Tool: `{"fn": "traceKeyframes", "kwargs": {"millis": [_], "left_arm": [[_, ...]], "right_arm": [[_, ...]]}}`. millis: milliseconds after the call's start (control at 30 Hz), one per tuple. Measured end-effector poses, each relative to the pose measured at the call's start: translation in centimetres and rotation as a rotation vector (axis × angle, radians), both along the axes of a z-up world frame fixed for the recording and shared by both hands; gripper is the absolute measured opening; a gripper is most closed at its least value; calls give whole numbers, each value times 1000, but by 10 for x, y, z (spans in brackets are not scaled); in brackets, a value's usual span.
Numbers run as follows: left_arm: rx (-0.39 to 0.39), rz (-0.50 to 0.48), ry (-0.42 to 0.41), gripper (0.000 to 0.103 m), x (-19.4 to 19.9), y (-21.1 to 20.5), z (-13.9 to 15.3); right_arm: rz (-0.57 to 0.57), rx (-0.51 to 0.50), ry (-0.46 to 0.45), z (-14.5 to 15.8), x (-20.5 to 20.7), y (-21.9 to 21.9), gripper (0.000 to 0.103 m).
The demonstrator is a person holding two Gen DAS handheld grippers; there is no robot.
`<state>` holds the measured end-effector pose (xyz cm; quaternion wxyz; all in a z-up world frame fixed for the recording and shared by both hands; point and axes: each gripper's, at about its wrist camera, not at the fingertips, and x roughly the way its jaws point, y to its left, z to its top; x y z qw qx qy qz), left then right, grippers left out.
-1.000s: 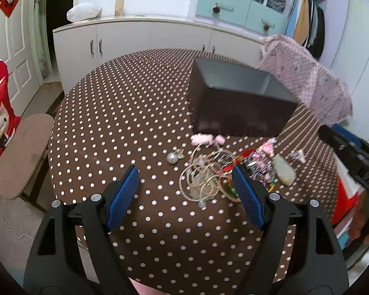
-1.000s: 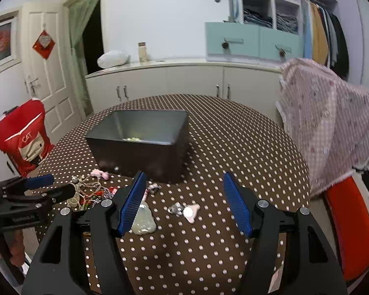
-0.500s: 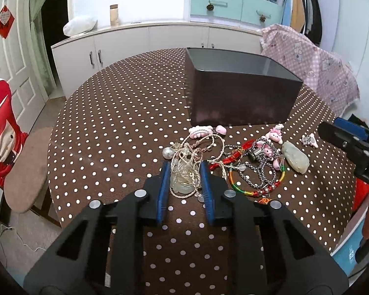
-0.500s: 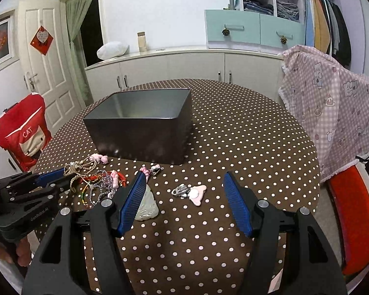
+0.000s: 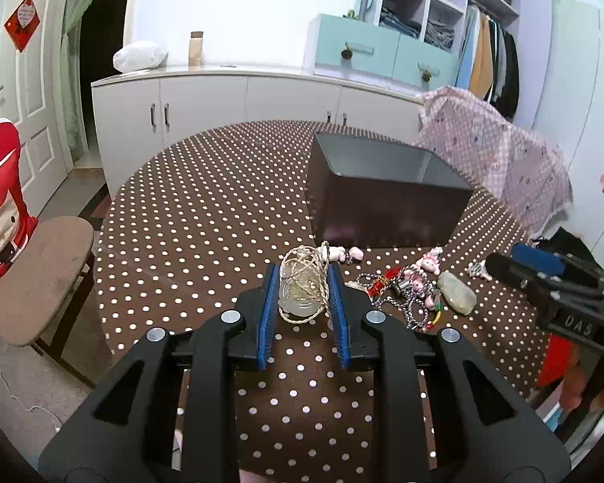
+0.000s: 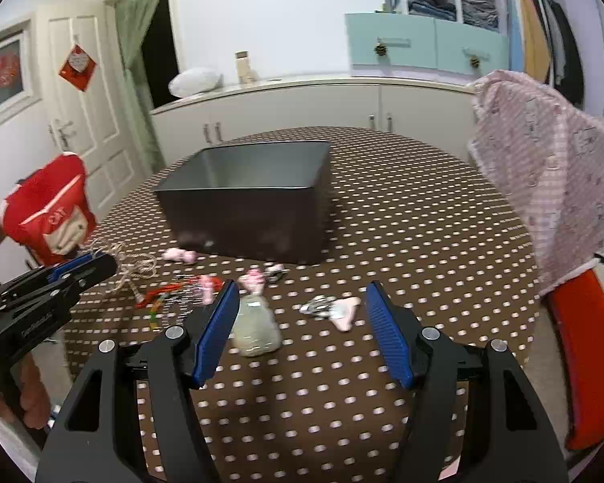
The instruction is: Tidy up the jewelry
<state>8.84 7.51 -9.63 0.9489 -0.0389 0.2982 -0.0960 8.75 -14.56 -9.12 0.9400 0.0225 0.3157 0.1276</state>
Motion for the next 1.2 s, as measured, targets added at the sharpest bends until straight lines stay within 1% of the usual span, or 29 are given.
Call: {"fn": "traceKeyframes", "kwargs": {"millis": [233,333,433,500,633,700,767,900,1100,1200], "left_arm": [[-41,19,-40,25,-17,14,10],[-45,42,-53,25,-23,21,11],[-53,58,-59,25,-26,28,11],[-52,69,-60,25,-26,32,9],[-53,89,-58,25,-22,40,5],[-60,97,-51,25,-20,46,1],[-63,104,-44,25,-16,49,-2],[-79,99,-33,25,-8,56,-10],[-85,83,-25,25,2,65,-18],[-100,67,-22,25,7,68,-21]], "right_arm": [[92,-2,-5,4,-5,26,62],[142,0,-5,6,-4,41,59],[198,-6,-6,7,-1,61,51],[237,-14,-3,7,2,75,44],[294,-35,6,6,10,100,35],[327,-45,18,4,16,113,28],[352,-51,35,2,21,125,24],[377,-73,66,-3,30,141,16],[366,-134,103,-10,43,159,13],[341,-167,144,-17,51,164,12]]}}
